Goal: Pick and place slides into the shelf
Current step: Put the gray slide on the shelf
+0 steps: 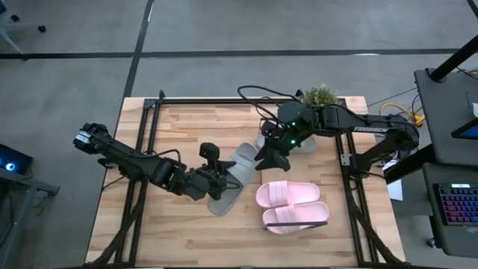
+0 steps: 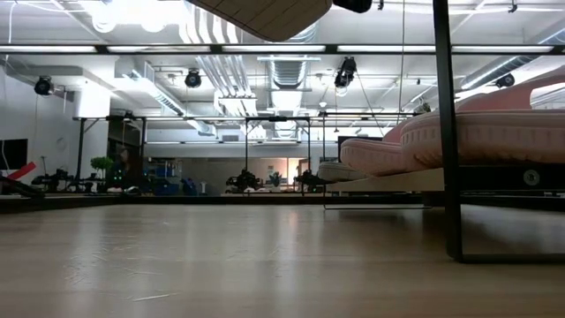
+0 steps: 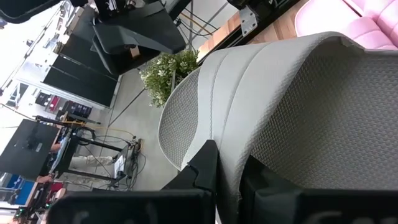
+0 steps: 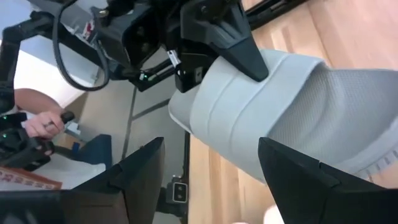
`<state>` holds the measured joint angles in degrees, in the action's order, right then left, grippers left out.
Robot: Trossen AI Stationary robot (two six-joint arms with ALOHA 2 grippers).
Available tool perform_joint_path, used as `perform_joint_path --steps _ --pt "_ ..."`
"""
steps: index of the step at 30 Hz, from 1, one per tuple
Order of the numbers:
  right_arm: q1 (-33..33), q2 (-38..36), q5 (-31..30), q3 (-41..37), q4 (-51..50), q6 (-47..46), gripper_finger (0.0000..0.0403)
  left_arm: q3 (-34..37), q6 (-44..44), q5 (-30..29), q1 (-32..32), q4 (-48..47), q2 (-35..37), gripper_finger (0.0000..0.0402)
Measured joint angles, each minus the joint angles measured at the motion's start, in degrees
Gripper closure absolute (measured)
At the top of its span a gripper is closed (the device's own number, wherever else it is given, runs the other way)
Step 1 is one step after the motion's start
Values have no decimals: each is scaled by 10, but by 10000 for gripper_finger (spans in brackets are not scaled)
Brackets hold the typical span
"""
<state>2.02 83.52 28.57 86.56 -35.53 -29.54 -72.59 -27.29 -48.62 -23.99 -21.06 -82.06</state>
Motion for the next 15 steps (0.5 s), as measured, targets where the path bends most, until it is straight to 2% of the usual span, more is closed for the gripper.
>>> perform_joint_path --steps 15 --pt "-3 34 -1 0 -20 50 154 0 -6 1 1 11 0 401"
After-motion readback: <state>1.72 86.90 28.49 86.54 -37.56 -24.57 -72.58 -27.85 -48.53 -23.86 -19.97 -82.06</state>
